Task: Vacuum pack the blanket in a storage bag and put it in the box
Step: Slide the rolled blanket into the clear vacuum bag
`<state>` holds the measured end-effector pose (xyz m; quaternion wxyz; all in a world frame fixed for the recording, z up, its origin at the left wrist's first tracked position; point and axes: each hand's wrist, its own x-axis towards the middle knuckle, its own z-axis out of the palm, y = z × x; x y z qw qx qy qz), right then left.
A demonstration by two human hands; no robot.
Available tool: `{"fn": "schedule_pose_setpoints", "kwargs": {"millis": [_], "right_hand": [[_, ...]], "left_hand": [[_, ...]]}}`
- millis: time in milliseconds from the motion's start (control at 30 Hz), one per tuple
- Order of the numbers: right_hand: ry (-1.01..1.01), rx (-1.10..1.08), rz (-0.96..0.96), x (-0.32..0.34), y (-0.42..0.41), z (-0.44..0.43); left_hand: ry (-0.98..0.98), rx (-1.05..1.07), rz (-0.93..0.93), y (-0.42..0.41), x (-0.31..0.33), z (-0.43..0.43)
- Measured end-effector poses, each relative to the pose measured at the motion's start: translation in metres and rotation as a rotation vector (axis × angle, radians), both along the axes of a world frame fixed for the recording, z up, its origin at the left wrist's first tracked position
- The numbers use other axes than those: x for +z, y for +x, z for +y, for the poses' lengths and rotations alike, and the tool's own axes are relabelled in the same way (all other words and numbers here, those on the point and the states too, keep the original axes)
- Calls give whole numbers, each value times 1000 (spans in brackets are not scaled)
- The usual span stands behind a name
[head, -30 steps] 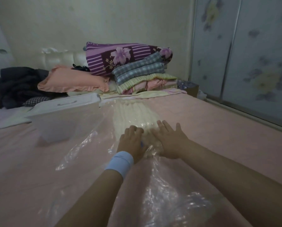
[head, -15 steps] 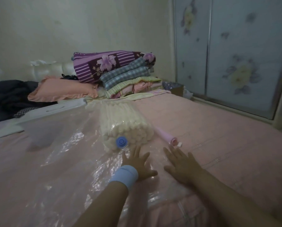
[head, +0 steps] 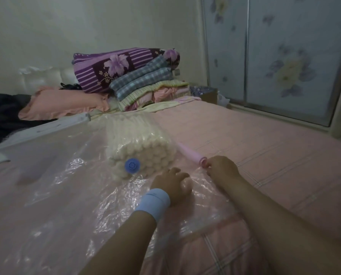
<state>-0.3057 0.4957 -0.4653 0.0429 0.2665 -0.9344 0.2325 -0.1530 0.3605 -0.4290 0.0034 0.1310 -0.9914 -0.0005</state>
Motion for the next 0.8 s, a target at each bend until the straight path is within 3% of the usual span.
{"fn": "schedule_pose_setpoints", "kwargs": {"millis": [167, 333, 400, 467, 567, 733, 800], "right_hand": [[38, -13, -37, 8, -1, -9], [-506, 33, 52, 49, 40, -17], [-629, 103, -44, 68, 73, -26], [-737, 230, -269, 79, 111, -37], [-764, 373, -450, 79, 155, -54], [-760, 467, -512, 70, 204, -85], [-663, 496, -495, 62, 214, -99]], "left_hand": [[235, -14, 261, 11, 12, -7], [595, 41, 454, 37, 21, -13], [727, 67, 528, 51, 22, -17], [956, 102, 613, 72, 28, -20], [1198, 170, 723, 107, 40, -26], [1297, 348, 762, 165, 39, -54], [1291, 382, 719, 182, 34, -69]]}}
